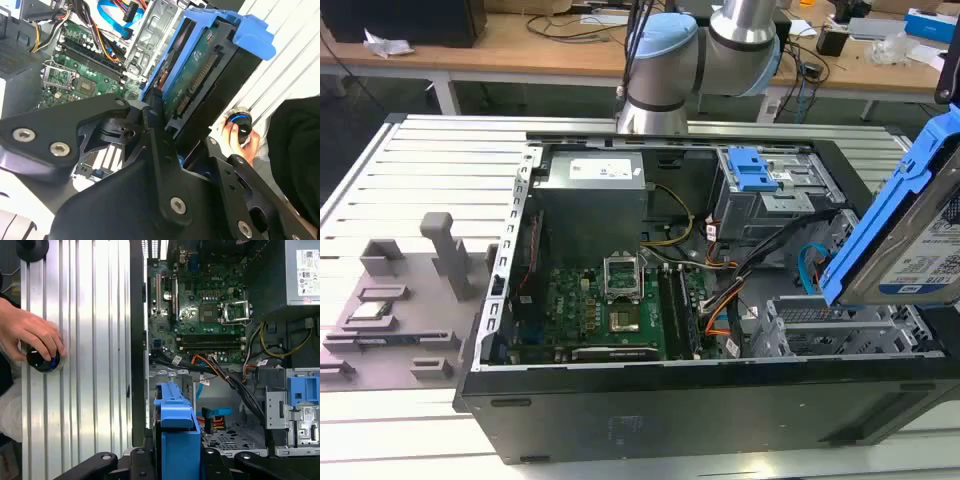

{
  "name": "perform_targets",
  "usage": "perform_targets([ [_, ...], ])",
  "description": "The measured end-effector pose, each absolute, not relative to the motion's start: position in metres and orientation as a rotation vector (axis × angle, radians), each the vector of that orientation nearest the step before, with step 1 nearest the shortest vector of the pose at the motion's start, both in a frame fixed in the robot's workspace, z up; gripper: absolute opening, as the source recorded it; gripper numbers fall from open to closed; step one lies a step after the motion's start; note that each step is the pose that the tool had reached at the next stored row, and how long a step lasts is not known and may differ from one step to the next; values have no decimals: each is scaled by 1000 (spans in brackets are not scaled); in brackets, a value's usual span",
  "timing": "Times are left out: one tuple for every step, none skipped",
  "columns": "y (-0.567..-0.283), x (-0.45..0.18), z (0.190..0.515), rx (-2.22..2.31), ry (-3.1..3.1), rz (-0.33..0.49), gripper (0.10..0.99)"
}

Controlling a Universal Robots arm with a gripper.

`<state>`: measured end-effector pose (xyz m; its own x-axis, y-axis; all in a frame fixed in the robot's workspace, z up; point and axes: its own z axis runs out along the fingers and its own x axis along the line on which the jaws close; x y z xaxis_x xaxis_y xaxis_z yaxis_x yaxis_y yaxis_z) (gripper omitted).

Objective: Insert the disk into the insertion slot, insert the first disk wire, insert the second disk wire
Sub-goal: 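Insert the disk into the insertion slot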

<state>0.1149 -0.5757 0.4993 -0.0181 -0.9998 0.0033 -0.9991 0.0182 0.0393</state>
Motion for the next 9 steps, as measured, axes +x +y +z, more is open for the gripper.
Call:
perform_targets([
  [-576, 115, 496, 2180, -2220, -40, 361],
  [-576, 115, 490, 2180, -2220, -40, 361],
  [-576, 115, 488, 2180, -2219, -41, 361],
  [-576, 115, 485, 2181, -2219, -41, 361],
  [-575, 114, 480, 2181, -2218, -41, 361],
  [-574, 114, 477, 2182, -2218, -41, 361],
  [-571, 114, 475, 2182, -2217, -41, 361],
  [-569, 114, 474, 2184, -2216, -41, 361],
  [-564, 114, 472, 2185, -2214, -41, 361],
])
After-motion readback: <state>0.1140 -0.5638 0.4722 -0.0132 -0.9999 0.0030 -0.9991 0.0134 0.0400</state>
